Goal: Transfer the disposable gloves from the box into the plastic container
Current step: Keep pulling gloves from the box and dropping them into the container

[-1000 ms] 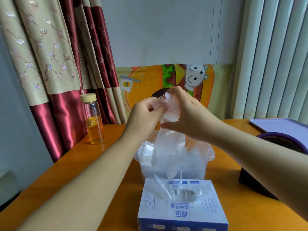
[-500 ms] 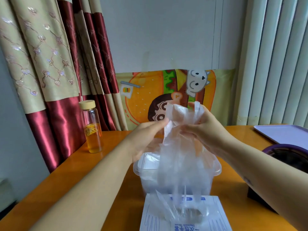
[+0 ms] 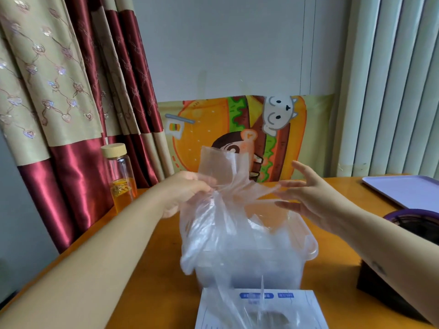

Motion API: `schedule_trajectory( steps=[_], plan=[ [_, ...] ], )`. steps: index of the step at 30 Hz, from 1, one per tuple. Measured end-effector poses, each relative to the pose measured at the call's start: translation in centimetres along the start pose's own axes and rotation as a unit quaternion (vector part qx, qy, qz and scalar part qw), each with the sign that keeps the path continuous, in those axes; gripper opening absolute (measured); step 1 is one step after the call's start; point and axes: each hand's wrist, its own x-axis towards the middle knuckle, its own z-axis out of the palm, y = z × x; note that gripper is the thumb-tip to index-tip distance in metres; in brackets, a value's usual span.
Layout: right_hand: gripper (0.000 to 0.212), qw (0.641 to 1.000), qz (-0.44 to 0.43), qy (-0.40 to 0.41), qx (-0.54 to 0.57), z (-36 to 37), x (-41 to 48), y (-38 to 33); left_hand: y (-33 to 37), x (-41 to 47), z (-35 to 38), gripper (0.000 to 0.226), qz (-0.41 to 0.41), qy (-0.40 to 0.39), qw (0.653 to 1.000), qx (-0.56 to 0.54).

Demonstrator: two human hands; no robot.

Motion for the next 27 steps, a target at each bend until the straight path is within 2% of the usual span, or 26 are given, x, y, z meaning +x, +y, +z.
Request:
schedule_trajectory(
  steps=[4,8,10,13,16,18,23,27],
  plan=[
    [0.065,0.995,-0.051,-0.022,-0.088,-0.1,0.1,-2.5,1.1,0.8,-0.8,0.022,0.024,-0.058,0.992,0.111],
    [0.082,0.968,-0.105,-0.078,-0.213,1.5,0.3,-5.3,3.0,1.0,-1.2,0.024,0.041,-0.108,0.978,0.175],
    [0.080,0.949,-0.127,-0.097,-0.273,2.5,0.5,-6.0,4.0,1.1,-1.3,0.025,0.040,-0.134,0.971,0.196],
    [0.035,0.897,-0.239,-0.131,-0.348,3.3,0.9,-6.2,4.8,1.7,-1.6,0.028,0.032,-0.151,0.967,0.201],
    [0.033,0.832,-0.339,-0.132,-0.417,3.7,0.9,-6.0,5.1,2.4,-1.9,0.033,0.023,-0.152,0.974,0.167],
    [0.038,0.813,-0.369,-0.110,-0.437,3.8,0.8,-5.9,5.4,2.5,-2.1,0.033,0.019,-0.156,0.975,0.155],
    [0.030,0.802,-0.331,-0.139,-0.478,4.4,0.4,-6.0,5.6,2.7,-2.1,0.036,0.010,-0.175,0.968,0.179],
    [0.045,0.840,-0.238,-0.162,-0.459,4.9,1.2,-5.5,5.0,2.8,-3.0,0.030,0.009,-0.179,0.960,0.215]
  ],
)
